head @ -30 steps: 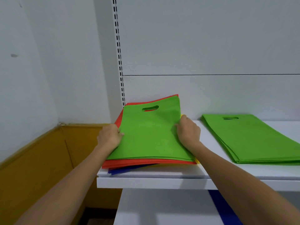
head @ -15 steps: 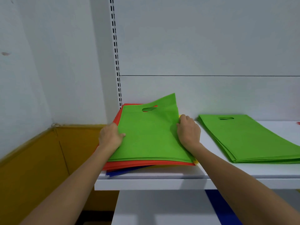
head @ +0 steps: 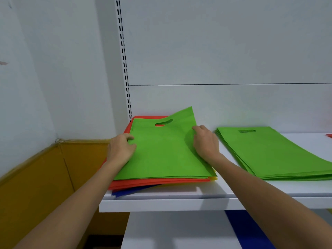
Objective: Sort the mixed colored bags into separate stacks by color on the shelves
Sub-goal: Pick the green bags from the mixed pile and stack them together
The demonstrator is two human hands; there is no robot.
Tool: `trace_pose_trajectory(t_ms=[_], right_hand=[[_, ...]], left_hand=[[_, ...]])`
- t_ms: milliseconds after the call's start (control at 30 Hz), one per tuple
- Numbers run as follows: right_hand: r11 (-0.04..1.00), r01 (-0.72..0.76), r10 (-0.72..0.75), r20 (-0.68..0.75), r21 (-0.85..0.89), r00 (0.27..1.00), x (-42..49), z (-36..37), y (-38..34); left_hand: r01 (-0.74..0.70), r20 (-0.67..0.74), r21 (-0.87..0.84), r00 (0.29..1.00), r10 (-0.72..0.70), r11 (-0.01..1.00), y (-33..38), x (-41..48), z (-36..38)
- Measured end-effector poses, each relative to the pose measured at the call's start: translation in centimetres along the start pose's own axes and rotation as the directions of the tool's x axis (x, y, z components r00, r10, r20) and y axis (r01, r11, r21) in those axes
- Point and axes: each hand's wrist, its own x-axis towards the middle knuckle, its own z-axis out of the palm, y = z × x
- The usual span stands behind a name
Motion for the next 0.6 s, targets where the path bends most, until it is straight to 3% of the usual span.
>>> trace_pose_trajectory(t_ms=[267,600], right_hand=[[1.000,-0.008,0.009,0.083,-0.016,0.997,2.7,-6.2,7.5],[0.984,-0.094,0.105,0.062,-0.153,0.993,3.9,-12.9,22.6]], left_hand=[[-0.307,0.041,0.177,0.952,0.305,0.935,6.1,-0.1,1.4],[-0.447,0.109,0.171,0.894,0.434,0.878,20.6,-2.6,9.3]])
